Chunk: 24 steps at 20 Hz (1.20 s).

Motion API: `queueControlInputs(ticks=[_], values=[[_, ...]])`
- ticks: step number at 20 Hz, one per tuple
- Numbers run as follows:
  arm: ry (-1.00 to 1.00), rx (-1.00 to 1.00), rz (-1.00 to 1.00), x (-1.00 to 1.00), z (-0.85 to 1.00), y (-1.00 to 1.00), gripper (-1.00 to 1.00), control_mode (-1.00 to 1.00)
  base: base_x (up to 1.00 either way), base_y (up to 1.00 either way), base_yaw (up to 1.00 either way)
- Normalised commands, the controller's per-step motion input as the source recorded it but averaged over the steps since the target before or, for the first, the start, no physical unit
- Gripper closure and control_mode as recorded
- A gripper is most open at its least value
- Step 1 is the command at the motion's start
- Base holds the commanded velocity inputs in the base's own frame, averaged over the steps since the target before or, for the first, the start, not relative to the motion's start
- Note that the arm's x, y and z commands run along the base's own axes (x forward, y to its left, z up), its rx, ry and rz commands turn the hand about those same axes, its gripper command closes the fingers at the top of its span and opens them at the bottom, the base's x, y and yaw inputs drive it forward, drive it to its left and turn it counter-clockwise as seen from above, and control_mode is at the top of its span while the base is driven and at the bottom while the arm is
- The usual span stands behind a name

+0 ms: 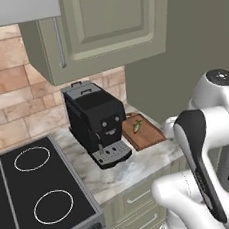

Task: Retrieve a lemon from the fridge and place it on the cutting board with the fish.

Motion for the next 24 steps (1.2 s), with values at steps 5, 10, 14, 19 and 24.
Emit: queueControlInputs(ticks=[5, 10, 14, 19, 24], values=[[0.16, 0.00, 0.03, 0.74, -0.21, -0.27, 1.00, -1.00, 0.00, 0.00, 0.00], [0.22, -0.09, 0.18, 0.93, -0.36, -0.03, 1.00, -1.00, 0.00, 0.00, 0.00], [0.04, -0.09, 0.17, 0.73, -0.47, 0.15, 1.00, -1.00, 0.00, 0.00, 0.00], [0.00, -0.01, 0.15, 0.44, -0.44, 0.03, 1.00, -1.00, 0.00, 0.00, 0.00], [0.00, 0.00, 0.21, 0.40, -0.27, 0.00, 1.00, -1.00, 0.00, 0.00, 0.00]])
